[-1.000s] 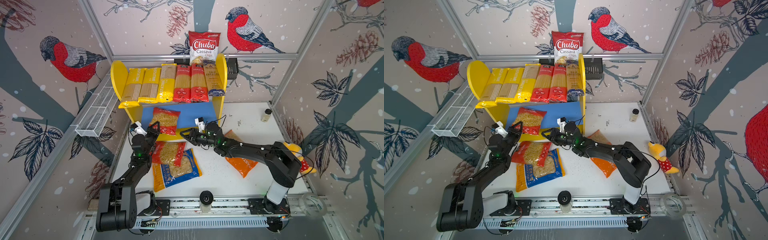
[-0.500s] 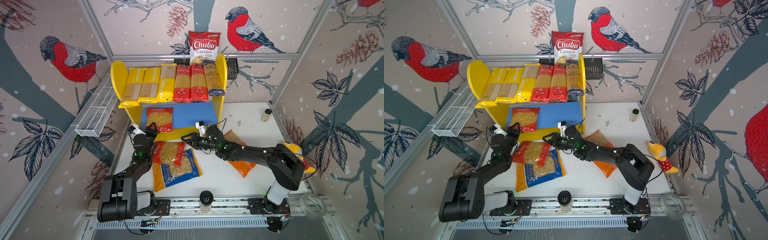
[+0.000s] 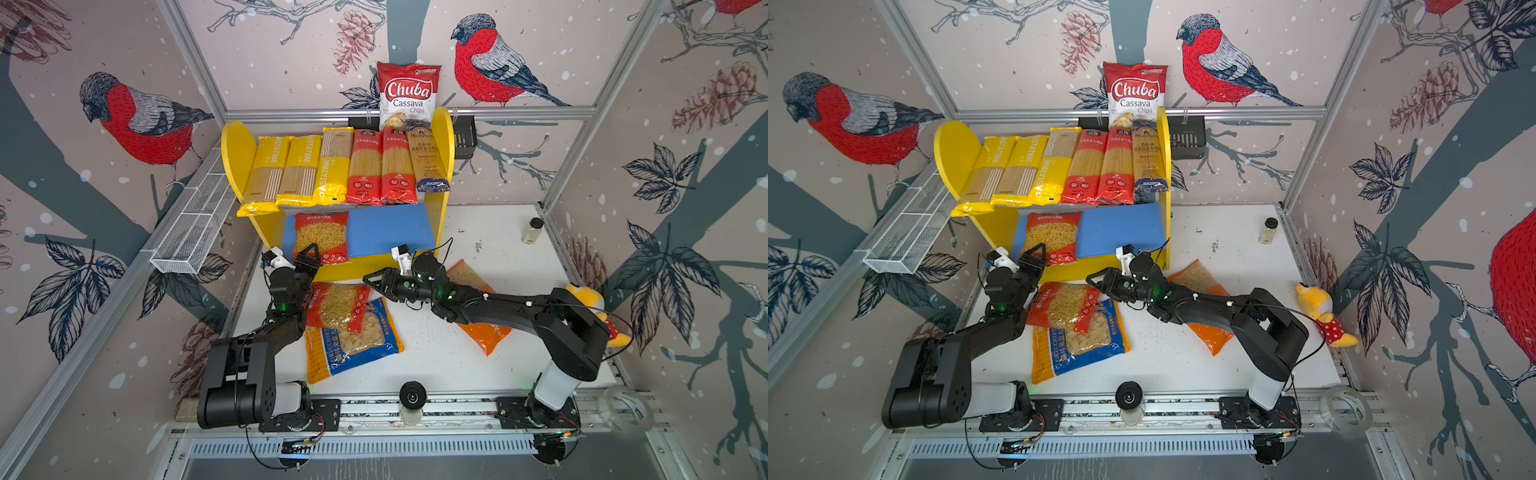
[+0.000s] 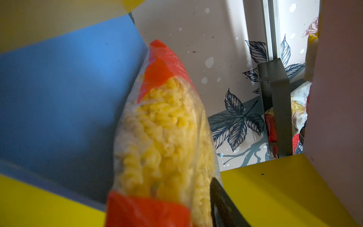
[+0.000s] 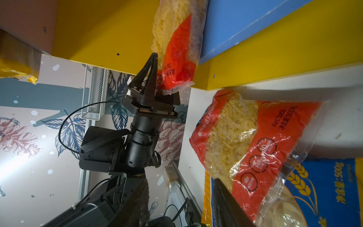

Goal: Arrange pasta packages on shelves
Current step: Place the pasta bag on the shelf.

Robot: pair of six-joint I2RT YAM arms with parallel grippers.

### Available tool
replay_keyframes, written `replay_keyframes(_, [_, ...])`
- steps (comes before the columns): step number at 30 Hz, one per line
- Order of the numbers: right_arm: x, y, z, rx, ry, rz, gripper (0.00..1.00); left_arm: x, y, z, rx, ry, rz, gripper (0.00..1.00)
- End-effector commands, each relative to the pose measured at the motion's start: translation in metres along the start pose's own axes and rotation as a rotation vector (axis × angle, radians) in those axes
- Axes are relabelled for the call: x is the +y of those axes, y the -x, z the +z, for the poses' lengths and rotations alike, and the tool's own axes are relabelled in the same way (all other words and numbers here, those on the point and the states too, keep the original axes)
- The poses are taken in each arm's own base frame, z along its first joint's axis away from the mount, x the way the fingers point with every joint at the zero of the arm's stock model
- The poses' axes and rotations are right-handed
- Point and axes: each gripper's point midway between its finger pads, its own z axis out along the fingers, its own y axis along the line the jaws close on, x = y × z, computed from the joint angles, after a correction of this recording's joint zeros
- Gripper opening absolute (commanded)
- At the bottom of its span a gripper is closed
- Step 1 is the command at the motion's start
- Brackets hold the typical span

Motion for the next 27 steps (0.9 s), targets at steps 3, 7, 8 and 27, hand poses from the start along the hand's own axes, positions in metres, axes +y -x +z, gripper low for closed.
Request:
replay_keyframes(3, [0.003, 0.000, 0.001, -0.004, 0.020, -0.011, 0.53, 0.007, -0.014, -0.010, 0.033, 0.046, -0.011, 0.58])
replay_keyframes(7, [0.004, 0.000, 0.000, -0.008, 0.022, -0.009, 0.53, 0.001, -0.033, -0.009, 0.073, 0.041, -0.003, 0.59])
replay_keyframes(8, [0.004, 0.000, -0.001, -0.009, 0.022, -0.009, 0.53, -0.001, -0.037, -0.007, 0.080, 0.034, -0.004, 0.58])
replay_keyframes(27, [0.000, 0.000, -0.009, -0.027, 0.005, -0.010, 0.53, -0.025, -0.028, 0.025, 0.079, -0.069, -0.054, 0.24])
